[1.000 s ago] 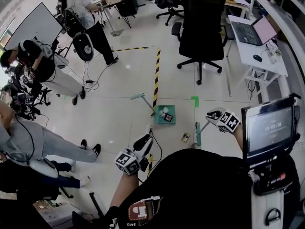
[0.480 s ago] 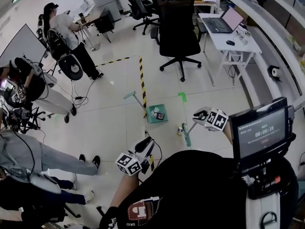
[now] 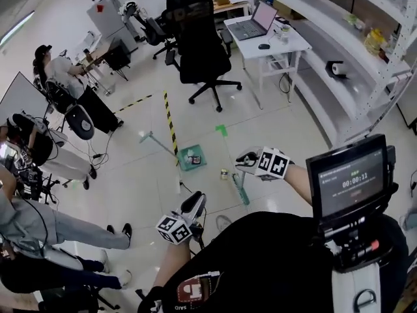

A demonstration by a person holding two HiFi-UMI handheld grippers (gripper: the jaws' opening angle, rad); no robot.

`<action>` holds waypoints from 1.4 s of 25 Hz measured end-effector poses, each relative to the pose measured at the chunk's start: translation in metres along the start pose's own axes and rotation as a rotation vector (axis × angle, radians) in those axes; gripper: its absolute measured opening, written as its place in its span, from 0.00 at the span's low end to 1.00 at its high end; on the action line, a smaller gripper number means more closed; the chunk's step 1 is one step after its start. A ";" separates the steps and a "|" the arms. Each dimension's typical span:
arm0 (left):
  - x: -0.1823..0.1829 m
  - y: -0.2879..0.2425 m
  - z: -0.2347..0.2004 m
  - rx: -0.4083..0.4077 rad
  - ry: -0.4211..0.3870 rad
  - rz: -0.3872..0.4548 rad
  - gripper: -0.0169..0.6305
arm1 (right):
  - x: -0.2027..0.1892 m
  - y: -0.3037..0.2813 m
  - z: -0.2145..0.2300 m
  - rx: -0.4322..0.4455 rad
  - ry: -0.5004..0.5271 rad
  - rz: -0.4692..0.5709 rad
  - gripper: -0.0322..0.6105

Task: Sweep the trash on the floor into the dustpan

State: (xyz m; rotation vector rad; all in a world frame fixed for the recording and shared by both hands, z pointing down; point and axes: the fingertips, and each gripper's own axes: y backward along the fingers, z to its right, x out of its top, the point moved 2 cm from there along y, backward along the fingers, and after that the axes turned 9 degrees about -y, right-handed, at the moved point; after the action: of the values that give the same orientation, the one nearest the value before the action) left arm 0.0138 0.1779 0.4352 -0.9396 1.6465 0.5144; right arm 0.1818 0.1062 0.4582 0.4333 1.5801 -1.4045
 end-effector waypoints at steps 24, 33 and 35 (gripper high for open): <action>-0.040 0.167 0.116 -0.108 0.013 -0.020 0.16 | -0.118 0.113 -0.157 -0.256 -0.329 0.028 0.14; -0.047 0.244 0.105 -0.143 0.027 -0.013 0.15 | -0.080 0.048 -0.228 -0.254 -0.354 0.039 0.14; -0.043 0.251 0.109 -0.139 0.039 0.006 0.15 | -0.070 0.037 -0.237 -0.227 -0.349 0.046 0.14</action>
State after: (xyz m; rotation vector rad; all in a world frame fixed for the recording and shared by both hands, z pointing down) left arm -0.1177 0.4197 0.4097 -1.0519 1.6652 0.6247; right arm 0.1483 0.3535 0.4687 0.0815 1.4108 -1.1756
